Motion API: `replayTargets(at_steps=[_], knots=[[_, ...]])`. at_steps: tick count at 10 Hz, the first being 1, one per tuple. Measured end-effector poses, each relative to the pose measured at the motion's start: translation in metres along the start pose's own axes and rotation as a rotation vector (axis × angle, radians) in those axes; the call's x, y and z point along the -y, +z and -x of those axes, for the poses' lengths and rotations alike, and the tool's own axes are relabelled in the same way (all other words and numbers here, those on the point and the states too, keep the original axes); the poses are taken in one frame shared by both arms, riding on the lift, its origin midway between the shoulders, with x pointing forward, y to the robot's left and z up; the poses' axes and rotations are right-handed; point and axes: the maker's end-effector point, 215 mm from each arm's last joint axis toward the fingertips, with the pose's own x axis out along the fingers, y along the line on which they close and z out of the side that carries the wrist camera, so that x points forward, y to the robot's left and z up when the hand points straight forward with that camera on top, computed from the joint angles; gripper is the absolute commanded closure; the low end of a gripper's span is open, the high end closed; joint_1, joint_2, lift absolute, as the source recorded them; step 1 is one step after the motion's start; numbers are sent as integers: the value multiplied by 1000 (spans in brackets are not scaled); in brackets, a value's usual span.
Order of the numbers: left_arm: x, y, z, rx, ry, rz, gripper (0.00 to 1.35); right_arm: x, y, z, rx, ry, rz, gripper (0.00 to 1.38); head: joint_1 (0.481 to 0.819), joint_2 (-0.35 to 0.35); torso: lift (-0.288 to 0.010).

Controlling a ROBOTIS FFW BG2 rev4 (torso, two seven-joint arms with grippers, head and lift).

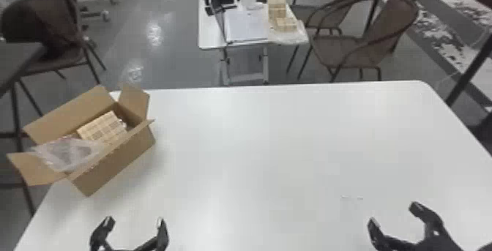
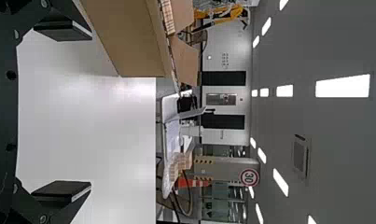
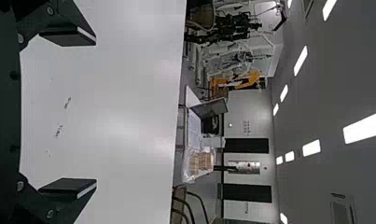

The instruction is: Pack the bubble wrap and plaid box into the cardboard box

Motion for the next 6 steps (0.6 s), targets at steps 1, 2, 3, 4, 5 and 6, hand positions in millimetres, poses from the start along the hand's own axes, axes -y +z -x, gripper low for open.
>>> replayTargets(at_steps=[1,2,3,4,5,6], knots=[[1,-1,-1,-2,-5,2,168,-1,0,-1,2,2,-3,216,695,75,-89],[1,0,-3,-1,-7,4,168,-1,1,-2,4,2,-5,216,695,76,-89],[0,0,-3,-1,-5,8,168,1,2,-2,9,-4,-7,216,695,76,-89],[-2,0,-3,0,-1,9,168,3,3,-2,12,-13,-11,216,695,75,-89],[-3,0,-3,2,1,9,168,3,2,-1,12,-16,-19,216,695,75,-89],[-3,-1,-3,0,4,14,168,3,1,-1,12,-16,-23,216,695,75,-89]])
